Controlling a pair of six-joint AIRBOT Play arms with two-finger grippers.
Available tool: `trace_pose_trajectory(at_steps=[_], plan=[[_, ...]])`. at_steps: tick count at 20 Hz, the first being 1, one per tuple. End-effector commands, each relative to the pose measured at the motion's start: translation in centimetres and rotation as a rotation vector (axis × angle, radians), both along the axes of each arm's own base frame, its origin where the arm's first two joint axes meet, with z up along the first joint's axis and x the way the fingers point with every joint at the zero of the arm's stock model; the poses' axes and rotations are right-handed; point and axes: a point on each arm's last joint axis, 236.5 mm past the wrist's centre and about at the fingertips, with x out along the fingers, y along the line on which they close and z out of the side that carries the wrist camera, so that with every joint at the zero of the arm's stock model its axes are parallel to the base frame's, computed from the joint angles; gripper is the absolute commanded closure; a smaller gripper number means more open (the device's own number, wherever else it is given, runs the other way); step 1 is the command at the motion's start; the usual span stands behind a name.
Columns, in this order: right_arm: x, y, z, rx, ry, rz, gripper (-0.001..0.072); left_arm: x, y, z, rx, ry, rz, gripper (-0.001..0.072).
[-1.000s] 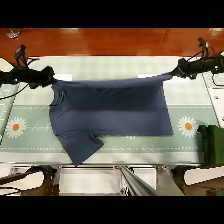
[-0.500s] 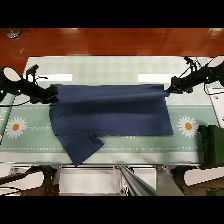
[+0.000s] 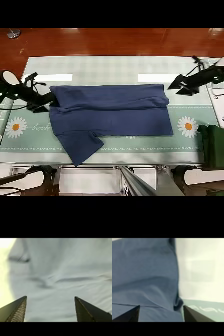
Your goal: Fold the shirts.
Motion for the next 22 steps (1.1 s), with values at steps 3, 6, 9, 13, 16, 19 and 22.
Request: trace_pose_trajectory(at_steps=[3, 6, 9, 13, 16, 19, 22], plan=[[-4.3, -5.7, 3.5, -0.098, -0.114, -0.187, 0.0092, -6.9, 0.4, -1.0, -0.017, 0.104, 0.034, 0.0000], [-8.4, -3.6, 1.2, -0.071, -0.159, -0.249, 0.0092, -9.7, -1.3, -1.6, -0.111, 0.089, 0.126, 0.0001], [-10.0, 0.6, 0.2, 0.092, -0.198, -0.315, 0.0092, -10.6, -3.5, -1.1, -0.240, 0.040, 0.178, 0.0001], [-10.1, 3.7, 0.9, 0.237, -0.222, -0.283, 0.0092, -12.8, -4.1, -1.8, -0.256, 0.083, 0.191, 0.0001], [-10.3, 3.9, 0.9, 0.243, -0.215, -0.277, 0.0092, -14.0, -3.2, -3.0, -0.206, 0.097, 0.148, 0.0001], [-10.5, 4.0, 0.9, 0.247, -0.210, -0.272, 0.0092, -13.8, -3.9, -3.8, -0.232, 0.082, 0.187, 0.0002], [-10.5, 4.1, 0.9, 0.251, -0.208, -0.271, 0.0092, -12.9, -6.8, -4.3, -0.351, 0.015, 0.224, 0.0004]])
